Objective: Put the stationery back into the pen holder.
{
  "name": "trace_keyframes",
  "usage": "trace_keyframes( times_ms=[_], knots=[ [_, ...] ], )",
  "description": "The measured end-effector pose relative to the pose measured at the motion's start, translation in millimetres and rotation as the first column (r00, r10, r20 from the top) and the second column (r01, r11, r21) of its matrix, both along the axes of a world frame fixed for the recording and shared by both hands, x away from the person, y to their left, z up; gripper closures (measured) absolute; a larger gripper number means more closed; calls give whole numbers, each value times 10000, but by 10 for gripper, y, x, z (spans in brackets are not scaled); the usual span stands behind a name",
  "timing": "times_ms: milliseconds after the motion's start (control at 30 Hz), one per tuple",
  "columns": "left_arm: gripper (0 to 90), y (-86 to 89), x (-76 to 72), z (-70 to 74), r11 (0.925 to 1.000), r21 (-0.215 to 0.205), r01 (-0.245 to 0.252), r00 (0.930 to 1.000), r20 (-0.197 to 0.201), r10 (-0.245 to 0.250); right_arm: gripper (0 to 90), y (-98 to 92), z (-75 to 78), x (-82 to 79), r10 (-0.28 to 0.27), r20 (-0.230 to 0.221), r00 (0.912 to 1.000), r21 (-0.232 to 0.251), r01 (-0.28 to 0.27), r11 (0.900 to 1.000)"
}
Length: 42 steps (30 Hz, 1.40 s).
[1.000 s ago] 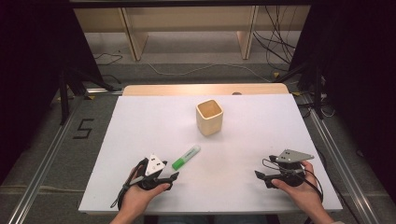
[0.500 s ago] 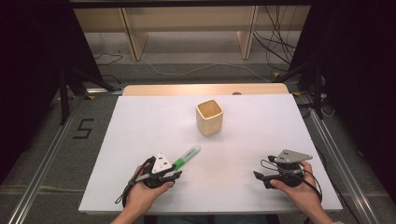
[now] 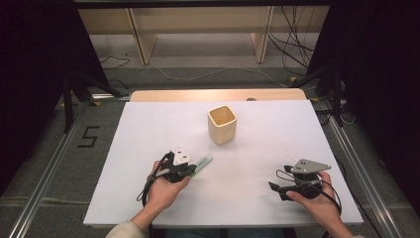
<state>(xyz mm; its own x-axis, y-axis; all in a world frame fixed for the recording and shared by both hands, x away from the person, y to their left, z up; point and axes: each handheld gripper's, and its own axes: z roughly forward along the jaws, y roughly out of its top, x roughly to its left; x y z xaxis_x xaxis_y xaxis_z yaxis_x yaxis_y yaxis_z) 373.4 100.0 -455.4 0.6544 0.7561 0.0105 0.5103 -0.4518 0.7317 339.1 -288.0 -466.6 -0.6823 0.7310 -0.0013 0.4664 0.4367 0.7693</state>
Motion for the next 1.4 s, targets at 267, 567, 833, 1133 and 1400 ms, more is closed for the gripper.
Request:
trace_keyframes(
  times_ms=[267, 567, 833, 1133, 1400],
  knots=[
    [898, -108, 263, -72, 9988, 233, -420, 9990, -137, 423, 169, -6, 1, -2, -39, -9, 10000, 44, 39, 10000],
    [899, -222, 512, -113, 9956, 495, -802, 9963, -258, 815, 169, 0, -3, 3, 14, 14, 10000, 5, -14, 10000],
    [899, -339, 697, -208, 9939, 683, -863, 9931, -731, 913, 169, -7, -6, 3, 25, -10, 10000, 27, -25, 10000],
    [900, -389, 782, -267, 9916, 936, -891, 9909, -928, 978, 169, -7, -5, 3, 41, -5, 10000, 30, -41, 10000],
    [900, -407, 761, -263, 9941, 883, -636, 9926, -974, 722, 169, -6, -4, 2, 45, -4, 10000, 23, -45, 10000]
  ],
)
